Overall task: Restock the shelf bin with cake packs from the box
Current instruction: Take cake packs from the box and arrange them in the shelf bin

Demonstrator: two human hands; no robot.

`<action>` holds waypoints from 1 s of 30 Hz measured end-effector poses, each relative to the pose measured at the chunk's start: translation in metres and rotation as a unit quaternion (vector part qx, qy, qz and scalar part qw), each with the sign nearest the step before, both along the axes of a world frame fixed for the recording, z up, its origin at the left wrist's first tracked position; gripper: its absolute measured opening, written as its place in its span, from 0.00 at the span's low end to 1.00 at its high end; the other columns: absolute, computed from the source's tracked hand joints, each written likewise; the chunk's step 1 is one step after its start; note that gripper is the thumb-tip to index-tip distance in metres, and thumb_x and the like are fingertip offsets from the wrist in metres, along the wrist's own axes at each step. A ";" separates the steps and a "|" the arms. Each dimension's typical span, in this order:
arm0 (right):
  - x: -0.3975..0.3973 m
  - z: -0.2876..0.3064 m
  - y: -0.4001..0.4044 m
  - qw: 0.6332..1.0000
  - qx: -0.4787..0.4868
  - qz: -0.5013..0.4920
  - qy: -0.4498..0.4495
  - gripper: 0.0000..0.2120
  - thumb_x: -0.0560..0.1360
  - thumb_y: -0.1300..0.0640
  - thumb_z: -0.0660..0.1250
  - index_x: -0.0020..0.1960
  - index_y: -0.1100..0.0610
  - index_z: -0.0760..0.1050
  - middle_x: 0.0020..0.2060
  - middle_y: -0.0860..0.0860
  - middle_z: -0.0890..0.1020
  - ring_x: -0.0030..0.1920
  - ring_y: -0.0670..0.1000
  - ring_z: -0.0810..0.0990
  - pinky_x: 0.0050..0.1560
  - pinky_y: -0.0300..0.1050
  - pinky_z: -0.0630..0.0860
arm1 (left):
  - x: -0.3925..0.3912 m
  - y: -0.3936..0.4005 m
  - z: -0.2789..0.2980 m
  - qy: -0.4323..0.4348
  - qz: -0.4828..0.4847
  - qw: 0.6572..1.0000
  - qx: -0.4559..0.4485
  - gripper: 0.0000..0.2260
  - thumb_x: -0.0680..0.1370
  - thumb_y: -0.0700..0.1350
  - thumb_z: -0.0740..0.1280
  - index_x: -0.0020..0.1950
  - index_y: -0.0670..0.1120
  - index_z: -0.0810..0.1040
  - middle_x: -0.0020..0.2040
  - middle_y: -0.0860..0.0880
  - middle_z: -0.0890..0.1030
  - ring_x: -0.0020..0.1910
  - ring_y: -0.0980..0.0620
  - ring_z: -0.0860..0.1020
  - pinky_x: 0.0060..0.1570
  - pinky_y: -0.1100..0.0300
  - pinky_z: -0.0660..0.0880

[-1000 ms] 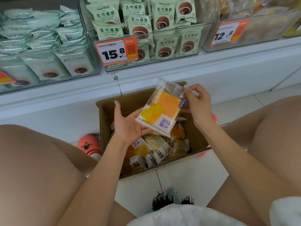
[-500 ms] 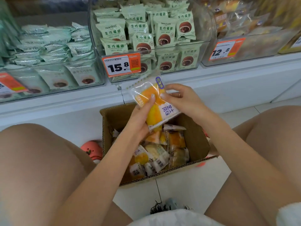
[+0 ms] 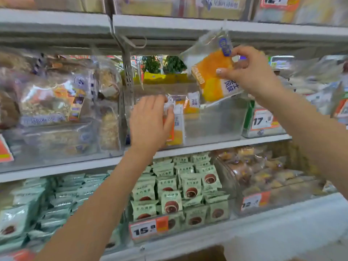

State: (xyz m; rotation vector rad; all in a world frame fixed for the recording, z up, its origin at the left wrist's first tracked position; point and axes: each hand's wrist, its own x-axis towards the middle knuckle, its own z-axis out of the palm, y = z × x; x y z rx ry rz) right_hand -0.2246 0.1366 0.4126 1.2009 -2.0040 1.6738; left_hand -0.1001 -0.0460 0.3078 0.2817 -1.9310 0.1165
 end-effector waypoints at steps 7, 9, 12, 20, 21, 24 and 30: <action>-0.110 0.021 -0.096 0.913 0.346 -0.078 0.201 0.24 0.66 0.57 0.77 0.60 0.58 0.76 0.47 0.54 0.74 0.47 0.50 0.72 0.42 0.39 0.63 | -0.033 -0.019 -0.008 0.001 0.155 0.984 -0.090 0.18 0.77 0.48 0.56 0.29 0.47 0.77 0.26 0.49 0.77 0.26 0.46 0.75 0.31 0.59 0.66; -0.134 0.007 -0.123 0.895 0.400 -0.031 0.195 0.27 0.66 0.58 0.77 0.63 0.60 0.74 0.51 0.54 0.76 0.49 0.48 0.71 0.42 0.37 0.63 | -0.034 -0.022 -0.009 0.014 0.162 0.982 -0.098 0.18 0.77 0.48 0.55 0.31 0.47 0.78 0.27 0.49 0.78 0.27 0.46 0.76 0.32 0.58 0.67; -0.165 -0.013 -0.158 0.860 0.474 0.016 0.190 0.28 0.66 0.57 0.77 0.64 0.60 0.73 0.53 0.53 0.75 0.50 0.48 0.70 0.46 0.38 0.64 | -0.036 -0.021 -0.010 0.028 0.171 0.979 -0.110 0.18 0.78 0.49 0.56 0.34 0.48 0.80 0.29 0.50 0.79 0.29 0.47 0.77 0.33 0.57 0.66; -0.183 -0.037 -0.186 0.866 0.446 0.064 0.216 0.25 0.61 0.59 0.80 0.51 0.55 0.69 0.38 0.43 0.71 0.41 0.50 0.71 0.39 0.45 0.67 | -0.035 -0.021 -0.012 0.023 0.169 0.979 -0.115 0.18 0.79 0.49 0.55 0.34 0.47 0.79 0.30 0.50 0.80 0.29 0.47 0.77 0.35 0.55 0.60; -0.181 -0.038 -0.186 0.864 0.446 0.050 0.227 0.24 0.61 0.57 0.80 0.48 0.54 0.68 0.37 0.43 0.70 0.42 0.51 0.71 0.39 0.46 0.66 | -0.034 -0.020 -0.011 0.023 0.168 0.979 -0.113 0.18 0.79 0.49 0.55 0.34 0.47 0.79 0.30 0.50 0.80 0.29 0.47 0.77 0.35 0.55 0.60; -0.171 -0.036 -0.184 0.837 0.475 -0.019 0.272 0.23 0.62 0.48 0.79 0.47 0.50 0.67 0.39 0.46 0.72 0.47 0.53 0.74 0.39 0.45 0.64 | -0.034 -0.020 -0.011 0.021 0.163 0.981 -0.105 0.18 0.78 0.49 0.55 0.34 0.47 0.79 0.30 0.49 0.79 0.29 0.46 0.77 0.36 0.55 0.59; -0.154 -0.029 -0.175 0.803 0.519 -0.100 0.275 0.34 0.65 0.45 0.76 0.66 0.49 0.66 0.64 0.53 0.74 0.64 0.58 0.68 0.58 0.53 0.70 | -0.036 -0.018 -0.007 0.015 0.166 0.982 -0.089 0.18 0.77 0.48 0.56 0.30 0.47 0.77 0.27 0.50 0.77 0.27 0.47 0.75 0.36 0.55 0.58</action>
